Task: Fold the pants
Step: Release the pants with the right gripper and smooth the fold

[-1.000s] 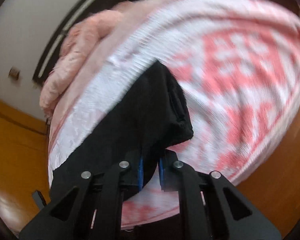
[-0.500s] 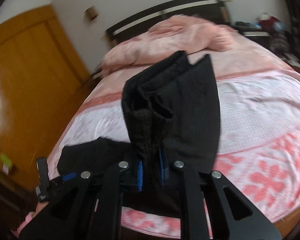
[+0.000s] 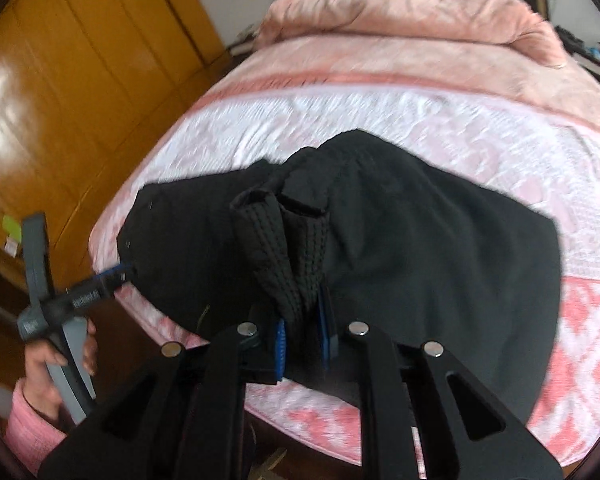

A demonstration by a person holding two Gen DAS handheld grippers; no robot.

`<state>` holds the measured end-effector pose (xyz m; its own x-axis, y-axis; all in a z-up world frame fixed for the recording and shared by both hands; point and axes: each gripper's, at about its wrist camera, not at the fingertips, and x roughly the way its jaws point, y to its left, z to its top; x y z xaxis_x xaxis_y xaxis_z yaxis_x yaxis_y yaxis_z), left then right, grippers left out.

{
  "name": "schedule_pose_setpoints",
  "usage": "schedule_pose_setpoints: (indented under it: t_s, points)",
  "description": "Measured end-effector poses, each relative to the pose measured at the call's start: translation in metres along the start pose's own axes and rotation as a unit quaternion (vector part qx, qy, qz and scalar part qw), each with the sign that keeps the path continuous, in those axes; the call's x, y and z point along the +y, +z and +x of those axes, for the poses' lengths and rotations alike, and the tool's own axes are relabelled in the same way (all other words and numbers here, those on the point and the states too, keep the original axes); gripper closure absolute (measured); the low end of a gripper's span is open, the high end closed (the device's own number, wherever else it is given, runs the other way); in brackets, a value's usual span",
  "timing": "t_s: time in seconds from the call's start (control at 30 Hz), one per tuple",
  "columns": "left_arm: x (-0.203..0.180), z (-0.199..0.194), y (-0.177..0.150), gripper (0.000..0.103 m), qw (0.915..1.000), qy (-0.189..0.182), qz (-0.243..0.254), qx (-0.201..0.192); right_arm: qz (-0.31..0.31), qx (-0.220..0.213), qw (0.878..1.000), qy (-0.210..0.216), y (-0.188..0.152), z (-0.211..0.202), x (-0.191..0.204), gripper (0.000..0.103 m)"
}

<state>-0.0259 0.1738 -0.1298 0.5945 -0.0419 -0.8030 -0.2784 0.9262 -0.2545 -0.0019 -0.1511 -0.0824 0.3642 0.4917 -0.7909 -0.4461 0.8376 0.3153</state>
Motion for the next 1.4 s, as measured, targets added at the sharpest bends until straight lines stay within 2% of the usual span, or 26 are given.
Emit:
schedule_pose_setpoints:
  t_s: [0.13, 0.23, 0.33, 0.5, 0.57, 0.63, 0.8, 0.83, 0.93, 1.0, 1.03, 1.07, 1.1, 1.4]
  points:
    - [0.010, 0.001, -0.001, 0.012, 1.0000, 0.001, -0.009, 0.002, -0.026, 0.032, 0.999, -0.025, -0.012, 0.025, 0.018, 0.091]
    - [0.015, 0.004, -0.001, 0.012, 0.9999, -0.001, -0.014, 0.006, -0.025, 0.060, 0.998, -0.027, -0.019, 0.044, 0.016, 0.085]
    - [0.018, 0.006, -0.002, 0.012, 0.9998, -0.003, -0.019, 0.010, -0.014, 0.083, 0.996, -0.005, -0.026, 0.050, 0.014, 0.063]
    - [0.022, 0.005, -0.001, 0.012, 0.9997, -0.008, -0.024, 0.007, -0.036, 0.061, 0.997, 0.023, -0.031, 0.025, 0.029, 0.042]
    - [0.022, 0.005, -0.001, 0.012, 0.9996, -0.011, -0.027, 0.006, -0.054, 0.047, 0.997, 0.002, -0.030, 0.017, 0.037, 0.038]
    - [0.023, 0.005, -0.001, 0.011, 0.9995, -0.012, -0.027, 0.006, -0.067, 0.039, 0.997, -0.030, -0.029, 0.016, 0.043, 0.037]
    - [0.023, 0.005, -0.004, 0.011, 0.9995, -0.014, -0.028, 0.007, -0.073, 0.056, 0.992, -0.084, -0.031, 0.042, 0.048, 0.037]
    - [0.023, 0.005, -0.005, 0.011, 0.9995, -0.014, -0.028, 0.007, -0.074, 0.057, 0.991, -0.097, -0.031, 0.045, 0.047, 0.037]
    - [0.023, 0.006, -0.006, 0.011, 0.9995, -0.015, -0.027, 0.009, -0.067, 0.065, 0.991, -0.095, -0.032, 0.054, 0.043, 0.042]
    - [0.024, 0.007, -0.007, 0.011, 0.9994, -0.016, -0.029, 0.010, -0.045, 0.079, 0.994, -0.061, -0.033, 0.060, 0.036, 0.074]
    - [0.025, 0.007, -0.007, 0.011, 0.9993, -0.017, -0.031, 0.010, -0.030, 0.087, 0.995, -0.036, -0.033, 0.062, 0.032, 0.079]
    - [0.026, 0.008, -0.008, 0.011, 0.9993, -0.018, -0.033, 0.011, -0.023, 0.090, 0.995, -0.028, -0.033, 0.062, 0.030, 0.082]
    - [0.026, 0.008, -0.008, 0.011, 0.9992, -0.018, -0.034, 0.011, -0.025, 0.088, 0.995, -0.026, -0.033, 0.061, 0.030, 0.097]
    - [0.032, 0.012, -0.010, 0.011, 0.9988, -0.021, -0.043, 0.012, -0.034, 0.065, 0.995, 0.065, -0.023, 0.028, 0.050, 0.097]
